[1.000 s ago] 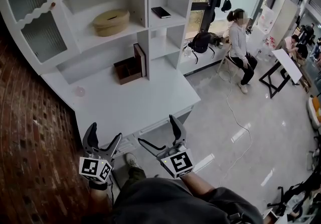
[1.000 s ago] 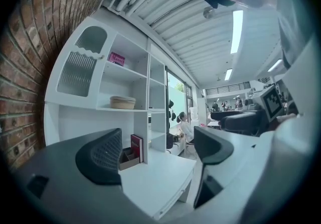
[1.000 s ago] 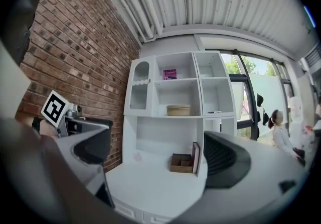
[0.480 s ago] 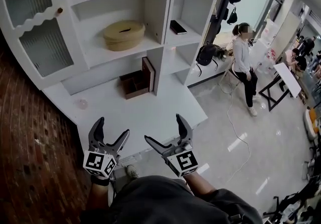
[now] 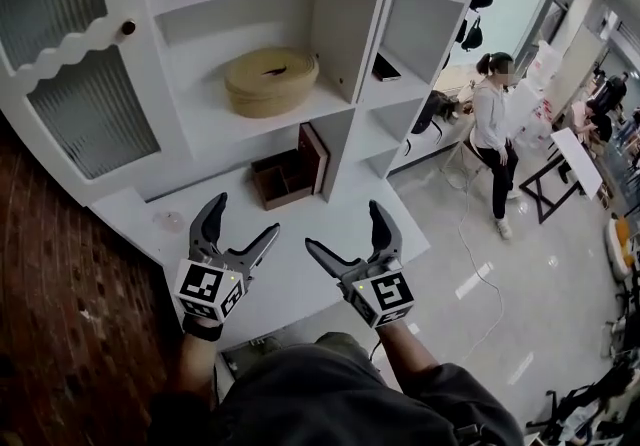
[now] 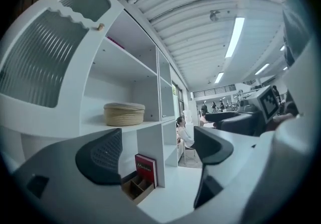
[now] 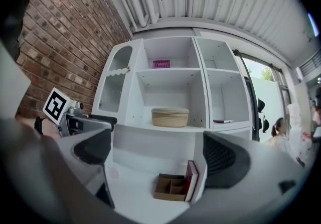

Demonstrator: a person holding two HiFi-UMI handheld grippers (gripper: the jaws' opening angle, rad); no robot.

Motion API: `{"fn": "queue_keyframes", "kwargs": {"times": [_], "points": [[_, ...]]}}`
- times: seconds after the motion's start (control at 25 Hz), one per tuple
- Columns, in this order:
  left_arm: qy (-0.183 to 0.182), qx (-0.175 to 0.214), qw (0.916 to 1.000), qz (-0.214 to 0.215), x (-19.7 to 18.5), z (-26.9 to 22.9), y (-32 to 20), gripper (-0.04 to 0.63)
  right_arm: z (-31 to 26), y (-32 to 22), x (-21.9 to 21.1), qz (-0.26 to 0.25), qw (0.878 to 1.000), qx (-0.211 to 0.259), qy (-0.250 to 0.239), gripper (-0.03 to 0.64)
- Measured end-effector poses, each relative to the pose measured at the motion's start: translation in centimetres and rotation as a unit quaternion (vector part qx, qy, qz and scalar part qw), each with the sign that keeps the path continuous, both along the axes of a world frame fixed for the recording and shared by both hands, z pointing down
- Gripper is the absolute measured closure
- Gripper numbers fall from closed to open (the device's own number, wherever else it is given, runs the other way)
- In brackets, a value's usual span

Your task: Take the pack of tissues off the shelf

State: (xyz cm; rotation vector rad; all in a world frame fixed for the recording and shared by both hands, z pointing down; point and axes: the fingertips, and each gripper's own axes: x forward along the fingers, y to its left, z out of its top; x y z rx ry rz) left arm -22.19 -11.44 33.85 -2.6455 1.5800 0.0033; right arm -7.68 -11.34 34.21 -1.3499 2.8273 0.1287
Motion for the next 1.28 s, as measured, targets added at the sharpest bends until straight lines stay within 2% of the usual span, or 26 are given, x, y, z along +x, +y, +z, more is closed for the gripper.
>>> {"fn": "queue_keyframes", "kwargs": {"times": [0.24,0.76,1.08,1.28], "points": [[-0.017,0.012,0.9996,-0.018,-0.1,-2.8,-5.6,0.152,-2.6,-7.0,-0.1,-0.014,1.000,0.018,-0.001,0.043],[-0.006,-0.015,0.9956,-0.092,-1.7,-4.6,-15.2,0.152,-4.3,-19.0,-2.6,-0.093,0.996,0.010,0.009,0.048],[-0.011,-0.056,0.9917,-0.115,-2.6,-4.8,-20.1,0.152,-4.9,-25.8,-5.5,-0.130,0.991,-0.020,0.036,0.048],[-0.033,-0.096,0.9862,-0.131,-3.4,-4.1,-22.2,0.152,-4.2,-28.4,-7.2,-0.154,0.984,-0.053,0.067,0.048]]}}
